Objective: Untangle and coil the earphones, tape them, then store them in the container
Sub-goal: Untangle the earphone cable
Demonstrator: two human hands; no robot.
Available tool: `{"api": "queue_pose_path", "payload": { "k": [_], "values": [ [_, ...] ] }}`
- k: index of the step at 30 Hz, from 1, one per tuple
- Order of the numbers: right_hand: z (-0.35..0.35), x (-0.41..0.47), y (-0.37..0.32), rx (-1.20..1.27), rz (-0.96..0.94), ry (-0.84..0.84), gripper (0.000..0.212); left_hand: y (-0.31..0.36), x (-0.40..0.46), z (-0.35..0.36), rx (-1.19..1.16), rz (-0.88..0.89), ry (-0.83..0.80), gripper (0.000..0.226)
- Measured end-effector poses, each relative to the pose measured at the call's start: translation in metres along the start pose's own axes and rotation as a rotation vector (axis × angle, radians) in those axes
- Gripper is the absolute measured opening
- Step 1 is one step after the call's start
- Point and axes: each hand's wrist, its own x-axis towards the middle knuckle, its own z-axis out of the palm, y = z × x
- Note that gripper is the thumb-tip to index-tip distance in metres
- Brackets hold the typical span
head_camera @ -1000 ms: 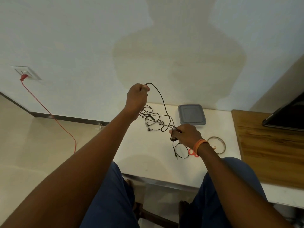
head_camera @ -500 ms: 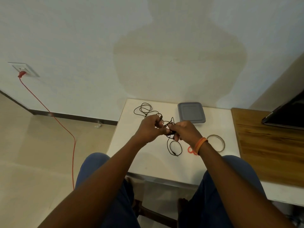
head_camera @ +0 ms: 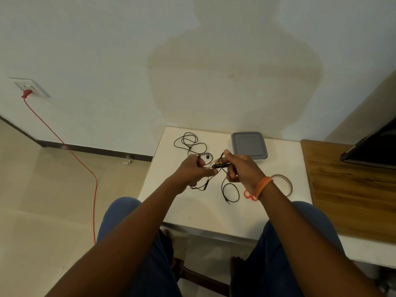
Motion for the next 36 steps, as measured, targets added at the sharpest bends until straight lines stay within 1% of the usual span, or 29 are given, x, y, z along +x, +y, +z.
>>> {"api": "queue_pose_path", "payload": {
  "k": [2, 3, 5, 8, 9, 10, 11, 12, 13, 15, 16, 18, 21, 22, 24, 25, 26, 27, 28, 29, 31, 33, 34, 36],
  "values": [
    [-0.001, 0.0, -0.002, -0.027, -0.03, 0.007, 0.04, 0.0, 0.001, -0.007, 0.015, -0.017, 0.03, 0.034],
    [-0.003, 0.0, -0.002, -0.082, -0.058, 0.02, 0.038, 0.0, 0.002, -0.01, 0.003, -0.021, 0.042, 0.032],
    [-0.007, 0.003, -0.002, -0.26, -0.129, 0.074, 0.036, -0.001, 0.002, -0.017, -0.054, -0.038, 0.069, 0.035],
    [-0.018, 0.007, 0.001, -0.508, -0.265, 0.182, 0.038, -0.001, 0.002, -0.023, -0.145, -0.052, 0.159, 0.041],
    [-0.022, 0.008, 0.002, -0.615, -0.302, 0.204, 0.041, -0.002, 0.002, -0.025, -0.105, -0.022, 0.198, 0.041],
    [-0.026, 0.008, 0.002, -0.724, -0.327, 0.229, 0.045, -0.004, 0.003, -0.026, 0.004, 0.024, 0.251, 0.04],
    [-0.032, 0.009, 0.003, -0.788, -0.343, 0.264, 0.047, -0.006, 0.004, -0.028, 0.132, 0.071, 0.304, 0.041],
    [-0.037, 0.012, 0.004, -0.793, -0.356, 0.314, 0.047, -0.009, 0.005, -0.03, 0.219, 0.095, 0.351, 0.042],
    [-0.043, 0.014, 0.005, -0.763, -0.364, 0.373, 0.047, -0.013, 0.007, -0.032, 0.236, 0.089, 0.385, 0.042],
    [-0.049, 0.016, 0.005, -0.658, -0.363, 0.477, 0.047, -0.021, 0.009, -0.033, 0.182, 0.053, 0.415, 0.043],
    [-0.05, 0.016, 0.004, -0.587, -0.362, 0.501, 0.045, -0.023, 0.009, -0.032, 0.164, 0.035, 0.415, 0.042],
    [-0.046, 0.011, -0.002, -0.369, -0.347, 0.463, 0.037, -0.027, 0.012, -0.026, 0.152, 0.017, 0.389, 0.041],
    [-0.042, 0.004, -0.01, -0.071, -0.273, 0.329, 0.032, -0.035, 0.018, -0.016, 0.149, -0.016, 0.359, 0.038],
    [-0.042, 0.003, -0.01, -0.004, -0.257, 0.287, 0.033, -0.038, 0.02, -0.014, 0.222, -0.035, 0.359, 0.036],
    [-0.042, 0.001, -0.011, 0.09, -0.23, 0.222, 0.033, -0.04, 0.023, -0.01, 0.477, -0.105, 0.369, 0.031],
    [-0.042, 0.001, -0.011, 0.11, -0.224, 0.196, 0.034, -0.038, 0.021, -0.008, 0.581, -0.126, 0.384, 0.034],
    [-0.042, 0.001, -0.01, 0.112, -0.228, 0.173, 0.034, -0.033, 0.019, -0.004, 0.627, -0.107, 0.413, 0.039],
    [-0.04, 0.001, -0.009, 0.106, -0.234, 0.149, 0.035, -0.028, 0.017, -0.001, 0.613, -0.027, 0.434, 0.04],
    [-0.038, 0.002, -0.009, 0.099, -0.241, 0.123, 0.035, -0.022, 0.014, 0.003, 0.554, 0.091, 0.427, 0.034],
    [-0.036, 0.002, -0.009, 0.093, -0.242, 0.098, 0.036, -0.012, 0.01, 0.009, 0.449, 0.207, 0.395, 0.027],
    [-0.032, 0.002, -0.008, 0.086, -0.241, 0.056, 0.036, 0.006, 0.001, 0.021, 0.295, 0.333, 0.272, 0.025],
    [-0.028, 0.0, -0.008, 0.091, -0.239, 0.02, 0.037, 0.018, -0.005, 0.033, 0.263, 0.429, 0.229, 0.026],
    [-0.027, -0.002, -0.009, 0.1, -0.233, 0.001, 0.037, 0.021, -0.006, 0.039, 0.26, 0.464, 0.236, 0.026],
    [-0.026, -0.006, -0.01, 0.124, -0.218, -0.045, 0.038, 0.022, -0.005, 0.044, 0.224, 0.48, 0.274, 0.018]
  ]
}}
